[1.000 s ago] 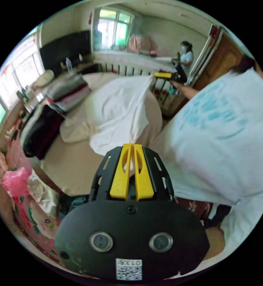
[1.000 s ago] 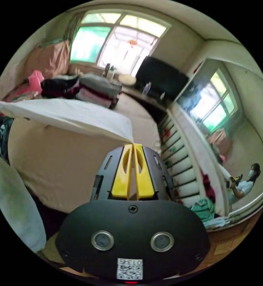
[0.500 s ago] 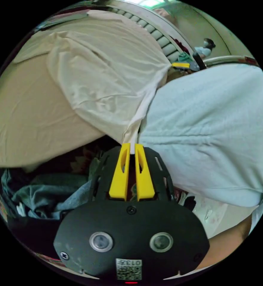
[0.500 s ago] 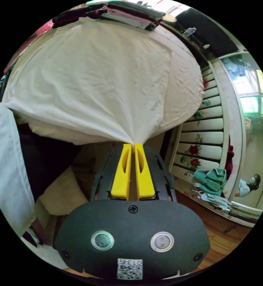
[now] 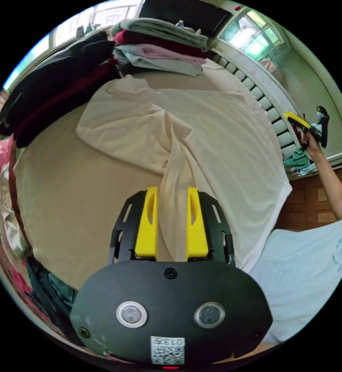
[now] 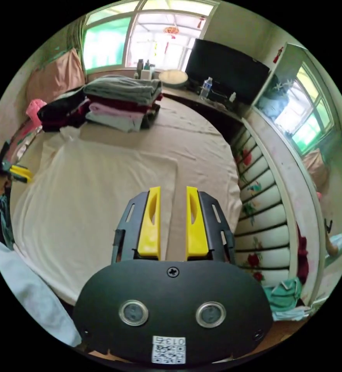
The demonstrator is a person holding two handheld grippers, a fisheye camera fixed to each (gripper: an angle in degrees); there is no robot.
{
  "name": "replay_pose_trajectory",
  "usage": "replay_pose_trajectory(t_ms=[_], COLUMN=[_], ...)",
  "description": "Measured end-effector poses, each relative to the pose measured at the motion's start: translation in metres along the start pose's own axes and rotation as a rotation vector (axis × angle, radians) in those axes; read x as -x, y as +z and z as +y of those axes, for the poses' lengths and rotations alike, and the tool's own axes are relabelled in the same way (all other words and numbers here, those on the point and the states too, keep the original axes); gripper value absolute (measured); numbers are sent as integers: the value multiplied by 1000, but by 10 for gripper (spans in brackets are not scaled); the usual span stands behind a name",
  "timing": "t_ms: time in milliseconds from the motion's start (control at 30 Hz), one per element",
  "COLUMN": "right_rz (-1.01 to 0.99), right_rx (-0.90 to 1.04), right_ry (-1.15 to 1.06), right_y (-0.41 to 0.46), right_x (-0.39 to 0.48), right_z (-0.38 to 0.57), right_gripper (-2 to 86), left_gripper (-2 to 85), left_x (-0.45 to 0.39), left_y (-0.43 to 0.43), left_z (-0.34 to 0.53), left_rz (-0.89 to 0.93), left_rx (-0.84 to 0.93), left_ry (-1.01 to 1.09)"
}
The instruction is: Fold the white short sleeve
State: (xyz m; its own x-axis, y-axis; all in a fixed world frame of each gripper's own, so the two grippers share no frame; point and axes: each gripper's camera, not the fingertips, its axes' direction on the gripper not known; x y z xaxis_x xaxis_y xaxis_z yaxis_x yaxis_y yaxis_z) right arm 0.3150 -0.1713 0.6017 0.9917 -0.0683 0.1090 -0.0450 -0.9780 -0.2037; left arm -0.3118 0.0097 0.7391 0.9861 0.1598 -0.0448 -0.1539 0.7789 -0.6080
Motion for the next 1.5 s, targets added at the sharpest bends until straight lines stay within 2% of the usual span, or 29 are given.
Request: replay_pose_trajectory(t_ms=[67,167,400,500,633,767,900,967,1033,1100,1233,1333,1433,1500], right_rz=[-25,-124,-146,-109,-53,-80,-80,-52,-85,-228,-413,-532,-582,-519], right_rx=[-6,80,248,232,198,178,130,48,-35,-96,-173,-132,-45,87], right_ry=[14,20,-19,-60,-119,-75,-10,39,-7,-210,-481,-639,-770,-876], right_y=[28,94,202,211,217,224,211,194,178,167,164,176,192,210], right_x=[-7,-15,-7,4,19,23,25,31,55,120,240,330,400,439], right_z=[-36,-83,-141,-152,-160,-168,-186,-197,-215,-246,-287,-320,-341,-345], right_gripper=[97,95,63,21,14,26,92,112,119,123,131,140,140,68], left_gripper=[107,81,14,9,11,32,72,80,91,109,152,156,121,49], left_x=[0,11,41,59,111,164,184,188,188,184,171,170,179,186], left_y=[22,24,21,9,-13,-19,-24,-42,-57,-64,-46,-26,-4,1], left_z=[-25,-36,-27,-5,61,135,162,169,168,154,88,52,35,35], left_rz=[-2,-41,-32,-76,-66,58,174,119,86,60,12,20,-8,-1], left_rx=[55,47,55,38,-40,-145,-192,-253,-334,-383,-251,-181,-61,-42], left_ry=[18,-14,-68,-138,-365,-634,-690,-675,-642,-569,-353,-269,-253,-272])
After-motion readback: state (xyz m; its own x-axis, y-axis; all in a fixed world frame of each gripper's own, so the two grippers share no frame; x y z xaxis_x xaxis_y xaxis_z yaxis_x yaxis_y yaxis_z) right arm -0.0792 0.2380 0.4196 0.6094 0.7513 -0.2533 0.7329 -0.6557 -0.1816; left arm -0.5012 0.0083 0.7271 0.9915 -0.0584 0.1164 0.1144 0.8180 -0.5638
